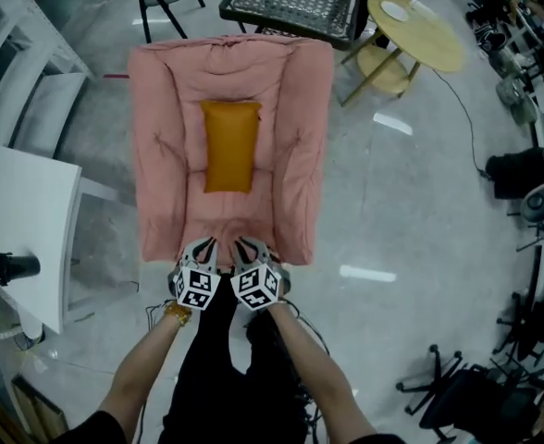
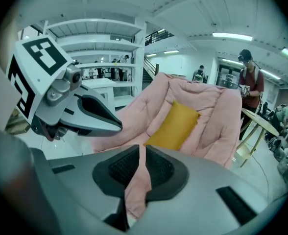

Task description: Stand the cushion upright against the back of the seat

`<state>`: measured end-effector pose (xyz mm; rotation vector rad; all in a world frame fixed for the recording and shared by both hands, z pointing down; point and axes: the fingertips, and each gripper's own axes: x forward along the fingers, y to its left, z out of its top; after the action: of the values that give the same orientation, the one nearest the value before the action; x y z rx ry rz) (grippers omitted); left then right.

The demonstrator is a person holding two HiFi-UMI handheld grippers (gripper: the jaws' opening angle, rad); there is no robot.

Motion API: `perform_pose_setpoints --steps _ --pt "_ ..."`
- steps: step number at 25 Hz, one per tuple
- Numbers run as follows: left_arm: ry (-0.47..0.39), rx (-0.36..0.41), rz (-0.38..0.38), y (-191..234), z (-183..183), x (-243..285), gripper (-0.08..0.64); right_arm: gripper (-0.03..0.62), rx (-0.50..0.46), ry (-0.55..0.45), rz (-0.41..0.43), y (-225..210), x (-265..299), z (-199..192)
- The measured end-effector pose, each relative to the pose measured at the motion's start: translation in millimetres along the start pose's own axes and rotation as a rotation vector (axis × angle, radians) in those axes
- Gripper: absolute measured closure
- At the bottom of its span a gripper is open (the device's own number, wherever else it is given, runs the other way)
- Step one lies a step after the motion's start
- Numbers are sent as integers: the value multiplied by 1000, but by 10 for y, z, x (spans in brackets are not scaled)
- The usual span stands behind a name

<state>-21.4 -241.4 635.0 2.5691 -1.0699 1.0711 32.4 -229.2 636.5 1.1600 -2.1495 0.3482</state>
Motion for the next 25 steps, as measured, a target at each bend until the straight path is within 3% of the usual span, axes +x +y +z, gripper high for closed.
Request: perform_pose_setpoints --steps 5,15,25 --pt "-49 -18 15 -305 343 -489 537 557 16 -93 -18 16 -670 251" --pt "-196 -35 10 -1017 936 -1427 537 563 6 -191 -23 202 -1833 302" --pt "-313 -17 86 -1069 1311 -2483 537 568 -22 -314 -30 557 -2707 779"
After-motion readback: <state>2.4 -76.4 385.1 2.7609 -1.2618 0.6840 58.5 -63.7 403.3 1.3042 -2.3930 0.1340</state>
